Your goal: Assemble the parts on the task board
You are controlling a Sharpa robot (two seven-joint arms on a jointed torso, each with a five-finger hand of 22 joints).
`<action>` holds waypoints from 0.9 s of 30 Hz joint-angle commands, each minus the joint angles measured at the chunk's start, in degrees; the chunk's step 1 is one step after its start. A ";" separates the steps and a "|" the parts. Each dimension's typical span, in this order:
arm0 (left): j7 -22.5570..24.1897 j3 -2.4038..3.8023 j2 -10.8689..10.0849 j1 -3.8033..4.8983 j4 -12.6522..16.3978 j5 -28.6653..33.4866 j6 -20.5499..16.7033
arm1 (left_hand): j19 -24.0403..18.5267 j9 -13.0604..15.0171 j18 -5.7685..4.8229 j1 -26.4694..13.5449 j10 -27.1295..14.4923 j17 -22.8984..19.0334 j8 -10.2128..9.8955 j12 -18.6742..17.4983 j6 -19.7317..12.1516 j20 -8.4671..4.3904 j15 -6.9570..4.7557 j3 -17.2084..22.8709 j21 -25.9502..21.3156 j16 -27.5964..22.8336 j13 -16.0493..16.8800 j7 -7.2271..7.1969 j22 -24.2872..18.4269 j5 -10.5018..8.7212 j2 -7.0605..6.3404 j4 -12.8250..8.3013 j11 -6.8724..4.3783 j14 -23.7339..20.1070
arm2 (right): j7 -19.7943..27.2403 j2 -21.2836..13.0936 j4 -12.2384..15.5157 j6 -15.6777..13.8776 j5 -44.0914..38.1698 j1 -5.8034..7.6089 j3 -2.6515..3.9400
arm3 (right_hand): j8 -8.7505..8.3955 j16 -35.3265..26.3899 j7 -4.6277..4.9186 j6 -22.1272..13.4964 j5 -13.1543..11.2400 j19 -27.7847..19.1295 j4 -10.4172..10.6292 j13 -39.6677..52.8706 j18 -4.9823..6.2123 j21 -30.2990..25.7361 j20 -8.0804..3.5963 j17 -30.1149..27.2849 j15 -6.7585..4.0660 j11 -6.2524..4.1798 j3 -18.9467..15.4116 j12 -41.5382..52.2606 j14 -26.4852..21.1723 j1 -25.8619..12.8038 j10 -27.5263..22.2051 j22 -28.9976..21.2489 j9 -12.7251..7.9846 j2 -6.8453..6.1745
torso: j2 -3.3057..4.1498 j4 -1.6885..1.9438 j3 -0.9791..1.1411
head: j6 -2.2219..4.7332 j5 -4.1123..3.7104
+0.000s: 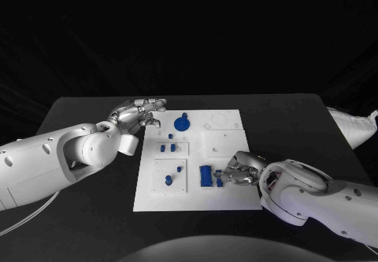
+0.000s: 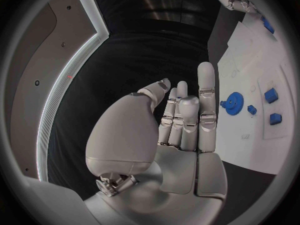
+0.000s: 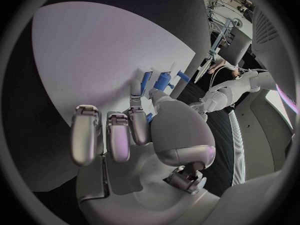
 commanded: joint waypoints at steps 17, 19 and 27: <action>0.32 0.03 0.13 0.02 -0.18 -0.19 1.06 | -0.14 -0.02 1.03 -0.38 -0.49 -0.25 0.25 0.36 -0.49 0.20 -0.11 0.33 -0.36 -0.25 -0.06 -0.14 -0.10 0.06 -0.06 -0.05 -0.02 -0.45 | 8.47 -1.82 -0.68 -4.02 4.20 -0.02 0.08 | -1.65 -2.01 1.36 -5.28 -2.55 -0.26 0.36 5.02 -0.12 -3.02 0.14 10.09 0.59 0.65 -5.32 -6.88 4.96 2.94 0.42 -4.57 0.07 -1.75 | -0.19 -0.02 -0.05 | 0.27 -0.16; 0.46 0.02 0.20 0.02 -0.37 -0.19 0.99 | -0.17 -0.02 1.03 -0.45 -0.54 -0.43 0.28 0.40 -0.52 0.22 -0.09 0.31 -0.38 -0.32 -0.07 -0.12 -0.10 0.05 -0.09 -0.02 0.01 -0.54 | 13.31 -2.13 -1.48 -6.64 7.51 0.17 0.17 | -3.78 -4.15 2.91 -8.68 -1.94 -1.80 -0.40 2.50 0.52 -5.93 1.03 7.27 1.65 1.98 -6.01 -12.14 4.22 4.67 -1.68 -8.48 -0.78 -2.17 | -0.29 -0.08 -0.07 | 0.54 -0.28; 1.35 -0.08 1.72 -0.20 -3.06 0.49 0.40 | -7.09 -0.03 0.83 -2.30 -3.42 -15.66 1.04 -1.17 -1.14 1.35 1.10 -1.13 -5.37 -11.74 -1.79 0.04 -2.66 -0.01 -0.83 1.13 0.89 -12.54 | 39.21 -1.64 -10.13 -9.89 35.49 4.46 0.34 | -7.95 -21.65 5.76 -13.70 -4.06 -10.97 -5.47 -13.93 4.87 -26.04 3.46 -11.74 3.88 4.55 -6.39 -41.79 -1.58 14.42 -14.97 -32.62 -4.18 -0.88 | -1.86 -0.24 -0.63 | 2.41 -1.02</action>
